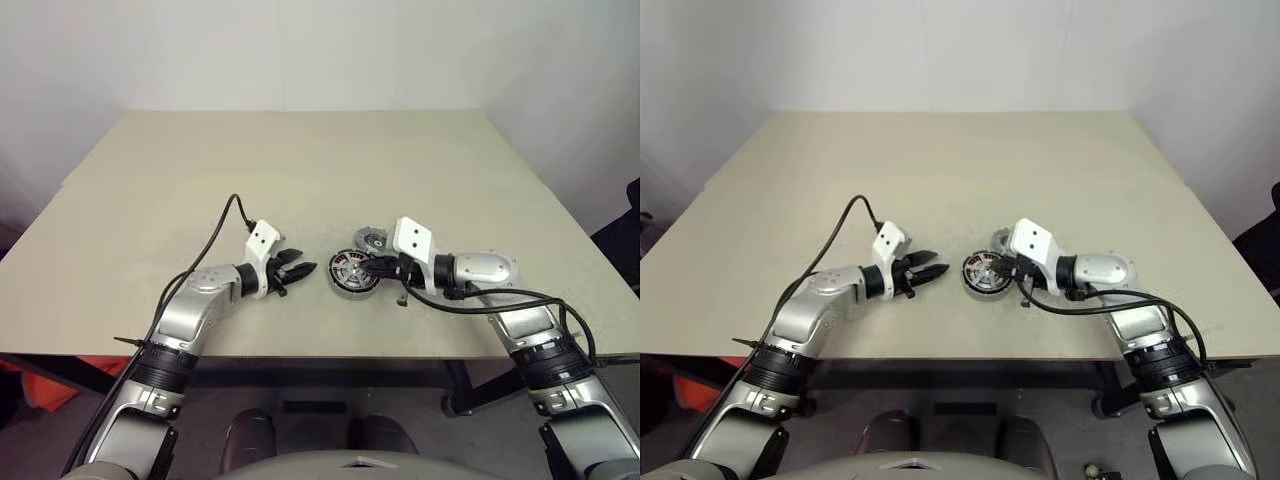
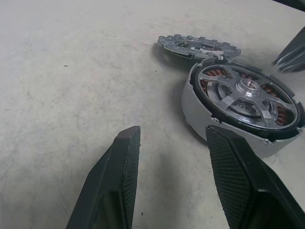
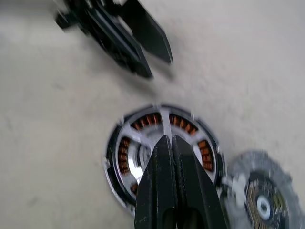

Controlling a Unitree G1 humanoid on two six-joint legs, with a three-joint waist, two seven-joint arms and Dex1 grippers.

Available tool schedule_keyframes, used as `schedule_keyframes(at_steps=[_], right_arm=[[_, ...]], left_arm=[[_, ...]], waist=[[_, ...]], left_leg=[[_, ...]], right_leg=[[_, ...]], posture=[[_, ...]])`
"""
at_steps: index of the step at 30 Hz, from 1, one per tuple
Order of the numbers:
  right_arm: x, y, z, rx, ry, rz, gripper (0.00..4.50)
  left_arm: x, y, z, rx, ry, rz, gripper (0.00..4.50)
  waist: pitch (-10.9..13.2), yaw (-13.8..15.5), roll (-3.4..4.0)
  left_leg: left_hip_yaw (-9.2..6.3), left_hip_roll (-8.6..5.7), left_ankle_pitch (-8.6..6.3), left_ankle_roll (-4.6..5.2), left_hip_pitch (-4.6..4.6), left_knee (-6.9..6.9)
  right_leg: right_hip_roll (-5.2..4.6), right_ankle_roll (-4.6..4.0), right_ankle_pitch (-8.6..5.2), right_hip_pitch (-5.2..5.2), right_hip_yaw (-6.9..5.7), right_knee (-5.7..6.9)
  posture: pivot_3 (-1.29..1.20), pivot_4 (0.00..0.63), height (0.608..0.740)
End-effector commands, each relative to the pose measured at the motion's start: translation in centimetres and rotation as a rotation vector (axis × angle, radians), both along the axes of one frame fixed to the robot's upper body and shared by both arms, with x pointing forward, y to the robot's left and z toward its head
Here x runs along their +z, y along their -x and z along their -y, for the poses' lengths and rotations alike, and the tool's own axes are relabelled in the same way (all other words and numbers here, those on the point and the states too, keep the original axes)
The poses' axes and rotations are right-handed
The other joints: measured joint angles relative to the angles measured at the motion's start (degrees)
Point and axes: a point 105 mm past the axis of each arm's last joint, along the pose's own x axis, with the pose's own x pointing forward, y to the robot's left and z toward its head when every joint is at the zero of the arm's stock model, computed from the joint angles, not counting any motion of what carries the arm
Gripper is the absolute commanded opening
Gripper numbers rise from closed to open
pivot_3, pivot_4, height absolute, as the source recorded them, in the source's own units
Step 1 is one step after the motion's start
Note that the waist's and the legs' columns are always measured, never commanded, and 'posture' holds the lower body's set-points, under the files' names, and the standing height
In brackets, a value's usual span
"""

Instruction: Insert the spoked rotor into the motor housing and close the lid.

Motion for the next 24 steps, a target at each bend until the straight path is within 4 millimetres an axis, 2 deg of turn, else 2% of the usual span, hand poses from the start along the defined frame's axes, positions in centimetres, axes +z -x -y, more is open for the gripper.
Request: schedule_keyframes(at_steps=[1,2,6,7,12,19,24], right_arm=[[0.3,0.6,-0.6,0.031,-0.013,-0.003,0.02],[-0.3,0.8,-0.7,0.031,-0.011,-0.027,0.02],[-4.9,0.5,0.0,-0.033,0.110,-0.097,0.02],[-5.1,0.1,0.2,-0.055,0.119,-0.084,0.02],[-2.6,-0.4,-0.2,-0.039,0.048,-0.026,0.02],[0.2,-1.0,0.2,-0.026,0.016,0.049,0.02],[0.8,-1.8,1.5,-0.049,0.103,0.122,0.02]], left_arm=[[1.3,-0.2,0.0,-0.001,0.024,0.041,2.30],[1.3,-0.2,-0.1,0.001,0.024,0.040,2.30],[1.3,-0.2,-0.2,0.010,0.025,0.038,2.30],[1.3,-0.2,-0.3,0.011,0.024,0.038,2.30],[1.1,0.0,-0.3,0.016,0.024,0.032,2.30],[0.8,0.2,0.1,0.012,0.025,0.023,2.30],[0.8,0.1,0.2,0.014,0.029,0.024,2.30]], waist=[[0.0,0.0,0.00],[0.0,0.0,0.00],[0.0,0.0,0.02],[0.0,-0.1,0.05],[-0.1,-0.1,0.02],[-0.1,0.0,0.02],[0.0,0.0,0.04]], left_leg=[[0.00,0.00,0.00,0.00,0.00,0.00],[0.00,-0.01,0.00,0.00,0.00,0.01],[0.00,0.01,0.01,-0.02,0.03,0.01],[0.00,-0.01,0.02,-0.03,0.04,0.02],[0.02,0.01,0.05,-0.08,0.34,0.02],[0.01,0.01,0.06,-0.09,0.16,0.06],[0.02,0.01,0.03,-0.05,-0.02,0.03]], right_leg=[[0.00,0.00,0.00,0.00,0.00,0.00],[0.00,0.01,0.00,0.01,0.00,0.00],[0.00,0.28,-0.17,0.02,0.00,0.01],[-0.01,0.31,-0.18,0.02,0.00,0.01],[0.00,0.39,-0.23,0.26,0.02,0.03],[0.00,0.38,-0.22,0.15,0.02,0.05],[0.00,0.00,0.00,-0.05,0.02,0.07]], posture=[[0.00,0.000,0.740],[0.00,0.000,0.740],[0.00,0.000,0.740],[0.00,0.000,0.740],[0.00,0.000,0.740],[0.00,0.000,0.740],[0.00,0.000,0.740]])
